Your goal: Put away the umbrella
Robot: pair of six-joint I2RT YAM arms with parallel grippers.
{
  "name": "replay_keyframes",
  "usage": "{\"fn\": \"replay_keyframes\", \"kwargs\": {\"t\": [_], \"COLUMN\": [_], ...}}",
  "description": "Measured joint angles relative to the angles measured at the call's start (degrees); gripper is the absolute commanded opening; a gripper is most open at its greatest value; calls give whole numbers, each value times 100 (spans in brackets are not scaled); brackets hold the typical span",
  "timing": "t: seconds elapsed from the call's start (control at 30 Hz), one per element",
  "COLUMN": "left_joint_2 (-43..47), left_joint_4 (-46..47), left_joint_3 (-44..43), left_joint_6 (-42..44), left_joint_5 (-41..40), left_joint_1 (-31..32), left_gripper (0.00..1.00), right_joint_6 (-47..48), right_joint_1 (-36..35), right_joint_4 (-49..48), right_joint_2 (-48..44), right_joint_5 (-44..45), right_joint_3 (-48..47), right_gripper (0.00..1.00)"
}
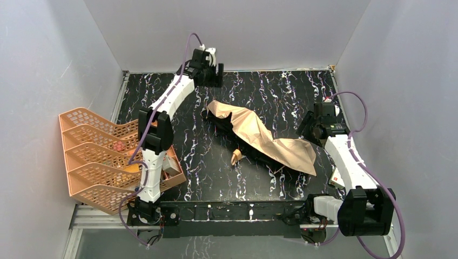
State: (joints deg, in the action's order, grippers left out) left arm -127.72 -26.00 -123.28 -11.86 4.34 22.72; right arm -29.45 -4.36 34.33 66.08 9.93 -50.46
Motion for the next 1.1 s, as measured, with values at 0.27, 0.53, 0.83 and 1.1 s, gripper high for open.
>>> {"fn": "replay_keyframes", "kwargs": {"t": [0.27,0.53,0.83,1.1], "left_joint_2": [-385,597,935,1325], "left_joint_4": [-221,232,557,734], "left_joint_3": [1137,2944,3762,4177], "left_joint_6": [321,256,146,118], "left_joint_5": [227,483,894,1110], "left_joint_1": [-87,-35,-11,328], "left_gripper": [64,55,50,46], "right_joint_6": [39,365,577,780], "right_joint_1": [184,828,960,590], "right_joint_4": [-87,-142,20,-33], "right_joint_2": [199,861,1161,1429], "right_joint_5": [610,754,105,-1084], "right_joint_3": [44,26,26,76], "right_gripper": [50,24,12,10]}}
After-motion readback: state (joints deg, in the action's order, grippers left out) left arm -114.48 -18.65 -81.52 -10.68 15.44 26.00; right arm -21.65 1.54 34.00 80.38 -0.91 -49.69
